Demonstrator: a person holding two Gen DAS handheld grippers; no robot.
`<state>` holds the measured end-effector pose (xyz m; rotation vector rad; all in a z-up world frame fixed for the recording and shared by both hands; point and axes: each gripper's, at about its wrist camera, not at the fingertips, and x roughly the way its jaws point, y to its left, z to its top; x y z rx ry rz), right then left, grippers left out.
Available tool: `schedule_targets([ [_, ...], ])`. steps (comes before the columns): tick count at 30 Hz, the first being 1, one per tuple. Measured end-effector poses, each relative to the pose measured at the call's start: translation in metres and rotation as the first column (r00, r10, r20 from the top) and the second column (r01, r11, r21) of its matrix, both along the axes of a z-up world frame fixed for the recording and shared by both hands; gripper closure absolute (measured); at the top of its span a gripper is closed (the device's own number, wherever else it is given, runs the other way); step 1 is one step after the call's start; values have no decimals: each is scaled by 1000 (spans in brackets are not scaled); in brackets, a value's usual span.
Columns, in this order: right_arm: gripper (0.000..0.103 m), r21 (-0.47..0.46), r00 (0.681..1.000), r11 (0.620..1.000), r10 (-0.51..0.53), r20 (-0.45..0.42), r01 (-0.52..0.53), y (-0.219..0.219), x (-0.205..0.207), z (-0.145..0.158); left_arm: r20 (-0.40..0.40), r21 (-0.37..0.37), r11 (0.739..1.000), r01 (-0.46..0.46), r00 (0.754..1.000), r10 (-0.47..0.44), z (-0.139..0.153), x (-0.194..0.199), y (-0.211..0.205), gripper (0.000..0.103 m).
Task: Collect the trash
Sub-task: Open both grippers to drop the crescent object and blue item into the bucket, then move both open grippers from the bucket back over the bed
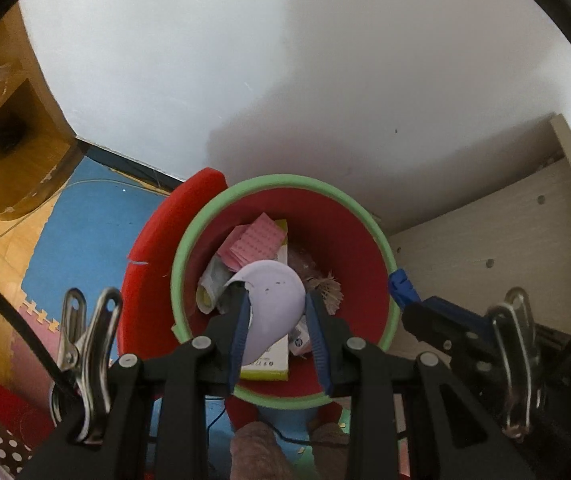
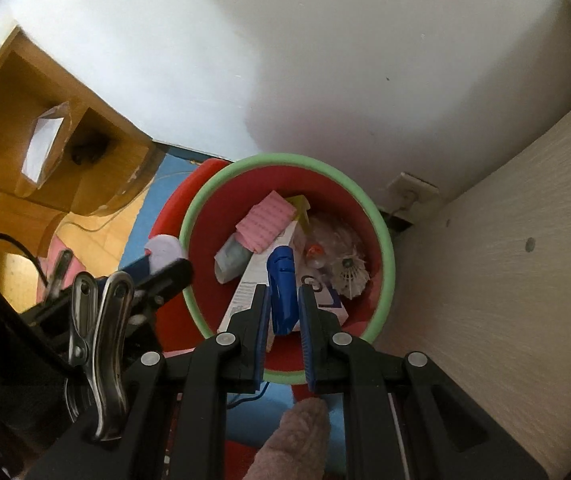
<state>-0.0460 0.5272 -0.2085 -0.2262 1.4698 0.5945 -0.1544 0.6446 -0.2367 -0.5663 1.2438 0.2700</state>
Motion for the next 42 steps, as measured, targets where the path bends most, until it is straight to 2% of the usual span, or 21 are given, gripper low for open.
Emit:
schedule_targets([
  [2,87,-4,1000,1000,-3,11,3,1,2,0,-3,-4,1000,5,1000,-5,-4,3,-1,73],
  [5,87,2,999,999,-34,-19,34,-3,4,-4,-1,-8,1000,15,1000,-15,-6,6,-4,74],
  [9,86,-5,998,999,-51,-20,51,-5,6,-5,-8,3,999,36,999,-36,-7,10,-6,69],
  [15,83,-1,998,998,-61,-15,61,-4,8,-4,-21,-9,1000,14,1000,-15,-9,11,-1,62],
  [27,80,8,999,999,-46,2,46,-4,4,2,-33,-3,1000,6,999,-7,-6,7,1,61],
  [35,79,36,998,997,-64,16,64,-12,-6,21,-43,9,1000,-3,999,3,10,-3,-4,60],
  [42,79,68,997,996,-65,42,62,-22,-19,48,-23,16,1000,-22,999,23,38,-16,-11,60],
])
